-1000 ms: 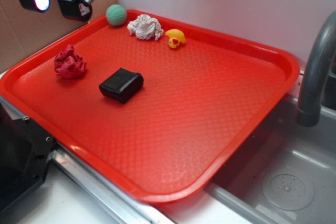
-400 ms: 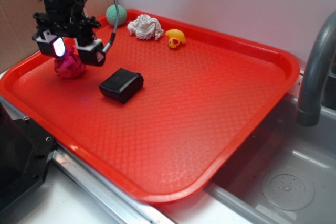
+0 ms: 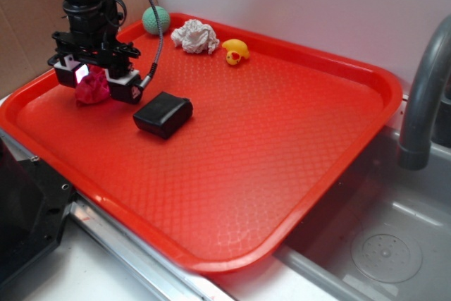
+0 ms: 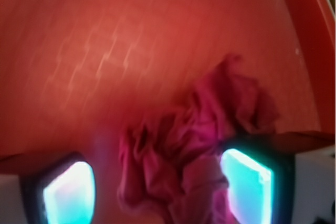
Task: Grab the red paper.
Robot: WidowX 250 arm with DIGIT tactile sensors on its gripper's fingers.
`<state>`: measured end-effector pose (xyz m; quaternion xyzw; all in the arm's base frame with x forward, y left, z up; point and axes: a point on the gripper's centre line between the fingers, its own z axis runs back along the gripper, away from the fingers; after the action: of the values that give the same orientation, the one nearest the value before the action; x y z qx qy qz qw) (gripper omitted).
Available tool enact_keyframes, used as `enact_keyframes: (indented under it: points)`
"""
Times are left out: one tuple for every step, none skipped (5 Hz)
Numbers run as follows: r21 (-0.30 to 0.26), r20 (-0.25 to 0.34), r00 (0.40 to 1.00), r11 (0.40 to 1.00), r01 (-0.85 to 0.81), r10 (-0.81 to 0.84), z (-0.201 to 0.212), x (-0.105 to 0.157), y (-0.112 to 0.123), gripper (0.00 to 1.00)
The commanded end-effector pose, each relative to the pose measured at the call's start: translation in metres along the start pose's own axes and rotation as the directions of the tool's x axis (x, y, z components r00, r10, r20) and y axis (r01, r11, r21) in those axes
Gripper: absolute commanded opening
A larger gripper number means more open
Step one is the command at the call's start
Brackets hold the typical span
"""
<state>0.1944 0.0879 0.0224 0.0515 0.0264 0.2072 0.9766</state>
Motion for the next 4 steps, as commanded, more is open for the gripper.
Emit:
enact_keyframes:
  points:
    - [0.077,-0.002,1.000,0.997,-0.010,0.010,-0.007,-0.024,0.038,0.00]
    - [0.084,-0.022,1.000,0.996,0.008,-0.006,-0.002,-0.033,0.048,0.00]
    - [0.116,-0.021,1.000,0.993,0.020,-0.017,0.000,-0.045,0.059,0.00]
    - [0.106,0.002,0.999,0.994,0.039,-0.039,0.007,-0.055,0.063,0.00]
